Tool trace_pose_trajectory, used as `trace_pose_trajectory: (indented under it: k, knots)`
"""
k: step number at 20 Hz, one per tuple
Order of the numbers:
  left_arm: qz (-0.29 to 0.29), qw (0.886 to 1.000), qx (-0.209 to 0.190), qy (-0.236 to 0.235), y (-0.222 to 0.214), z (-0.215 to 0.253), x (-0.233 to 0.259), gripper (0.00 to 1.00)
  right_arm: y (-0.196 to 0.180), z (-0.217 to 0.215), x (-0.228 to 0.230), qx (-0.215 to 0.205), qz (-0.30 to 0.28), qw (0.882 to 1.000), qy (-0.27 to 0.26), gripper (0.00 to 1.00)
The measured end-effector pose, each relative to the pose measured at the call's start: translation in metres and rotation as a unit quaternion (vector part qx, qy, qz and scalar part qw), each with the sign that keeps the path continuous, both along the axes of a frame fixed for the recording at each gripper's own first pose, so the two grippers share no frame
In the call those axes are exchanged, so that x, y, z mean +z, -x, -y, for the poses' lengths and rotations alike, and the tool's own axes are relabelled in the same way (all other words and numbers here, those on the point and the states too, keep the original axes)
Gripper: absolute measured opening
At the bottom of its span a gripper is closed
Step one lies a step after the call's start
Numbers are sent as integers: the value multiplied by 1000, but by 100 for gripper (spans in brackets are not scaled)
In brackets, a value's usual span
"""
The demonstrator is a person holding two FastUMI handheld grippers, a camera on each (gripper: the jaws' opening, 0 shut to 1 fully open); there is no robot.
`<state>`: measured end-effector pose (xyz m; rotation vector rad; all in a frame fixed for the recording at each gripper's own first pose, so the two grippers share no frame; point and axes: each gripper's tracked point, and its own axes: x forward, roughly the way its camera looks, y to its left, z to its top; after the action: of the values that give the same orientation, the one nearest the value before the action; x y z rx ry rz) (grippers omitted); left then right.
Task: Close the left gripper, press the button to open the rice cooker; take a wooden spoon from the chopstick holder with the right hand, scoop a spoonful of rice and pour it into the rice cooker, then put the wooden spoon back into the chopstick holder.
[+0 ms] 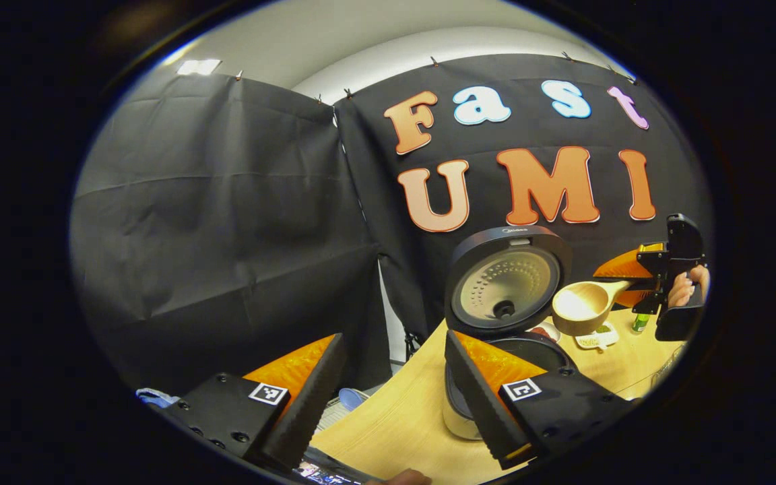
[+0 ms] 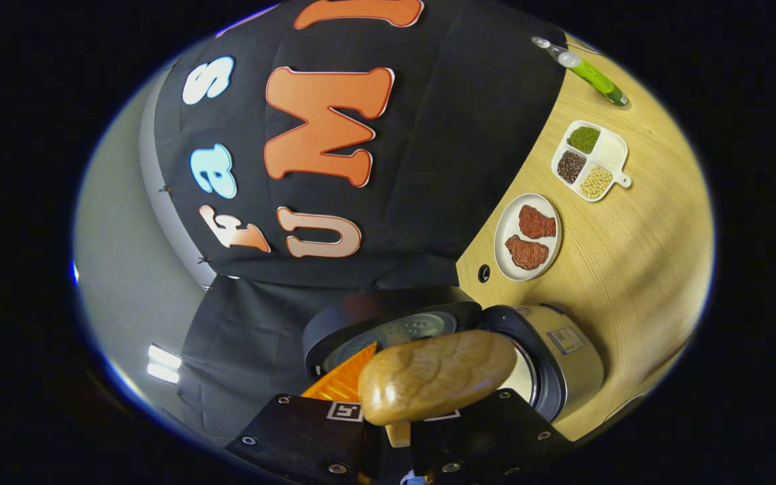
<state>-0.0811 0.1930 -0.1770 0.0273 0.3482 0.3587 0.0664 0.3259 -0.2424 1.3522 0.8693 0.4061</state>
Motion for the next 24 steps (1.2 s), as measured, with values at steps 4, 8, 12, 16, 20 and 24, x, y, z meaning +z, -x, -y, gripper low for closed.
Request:
trace_pose_trajectory:
  k: [4,8,12,16,20,24]
  knots:
    - [-7,1000,9,-2,6,-11,-5,100,-17,-15,-3,11,40,996,78,10]
    - [-10,1000,11,-5,6,-17,-7,99,-29,-24,2,21,82,986,140,11]
    - [-13,1000,10,-9,5,-21,-7,100,-29,-29,6,37,135,968,209,10]
    - [-12,1000,4,-7,1,-17,-6,100,-28,-39,11,61,183,945,264,10]
    - [-10,1000,5,-7,4,-15,-6,100,-29,-45,10,69,196,936,284,10]
    - [-13,1000,11,-8,6,-19,-7,99,-30,-50,13,78,216,925,303,11]
